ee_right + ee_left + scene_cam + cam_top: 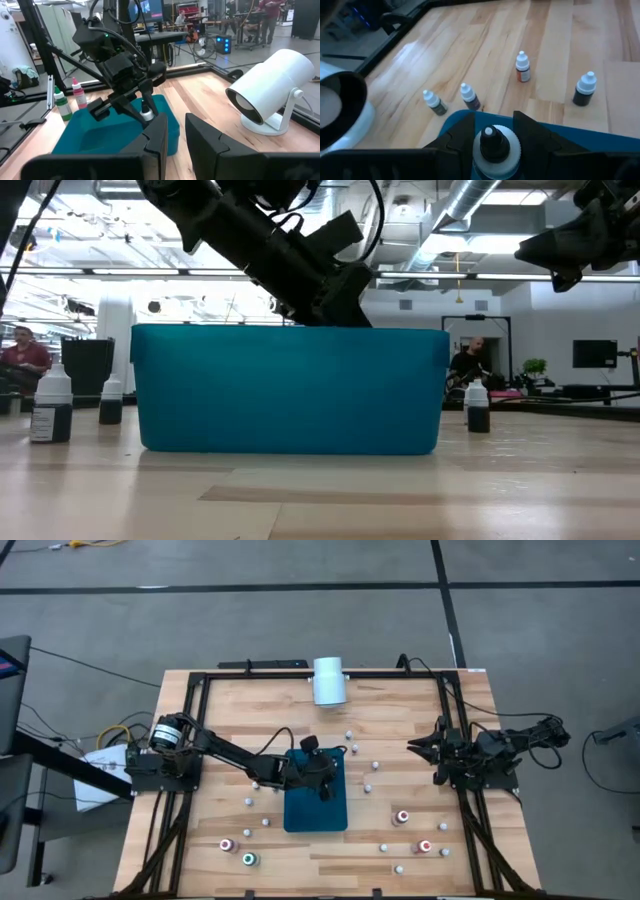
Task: Pick & Place food coloring
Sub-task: Put the big black food coloring bottle into the blue bin
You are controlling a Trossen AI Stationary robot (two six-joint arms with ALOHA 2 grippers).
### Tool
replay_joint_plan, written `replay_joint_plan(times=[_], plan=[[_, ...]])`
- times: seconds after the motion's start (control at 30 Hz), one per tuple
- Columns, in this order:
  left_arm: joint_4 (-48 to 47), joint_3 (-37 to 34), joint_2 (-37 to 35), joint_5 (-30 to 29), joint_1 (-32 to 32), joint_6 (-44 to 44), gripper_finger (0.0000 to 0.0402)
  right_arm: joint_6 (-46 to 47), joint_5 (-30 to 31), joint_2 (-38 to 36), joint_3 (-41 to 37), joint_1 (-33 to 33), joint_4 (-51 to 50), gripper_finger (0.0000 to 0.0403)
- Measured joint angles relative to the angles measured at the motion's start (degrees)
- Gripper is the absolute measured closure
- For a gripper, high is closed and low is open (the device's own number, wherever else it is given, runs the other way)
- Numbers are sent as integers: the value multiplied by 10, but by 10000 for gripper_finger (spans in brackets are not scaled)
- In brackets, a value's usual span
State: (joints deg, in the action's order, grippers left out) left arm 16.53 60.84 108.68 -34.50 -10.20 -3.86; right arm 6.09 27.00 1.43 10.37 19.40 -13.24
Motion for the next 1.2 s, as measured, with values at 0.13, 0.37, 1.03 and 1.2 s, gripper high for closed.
replay_joint_plan(times=[0.13, 0.37, 1.03, 1.2], plan=[[0, 0, 1, 0, 0, 2, 295, 0, 0, 0, 0, 0, 0, 344], [-1, 0, 2, 2, 0, 6, 295, 0, 0, 0, 0, 0, 0, 344], [-5, 0, 2, 12, 2, -4, 266, 0, 0, 0, 0, 0, 0, 344], [-5, 0, 2, 10, 2, -11, 264, 0, 0, 0, 0, 0, 0, 344]])
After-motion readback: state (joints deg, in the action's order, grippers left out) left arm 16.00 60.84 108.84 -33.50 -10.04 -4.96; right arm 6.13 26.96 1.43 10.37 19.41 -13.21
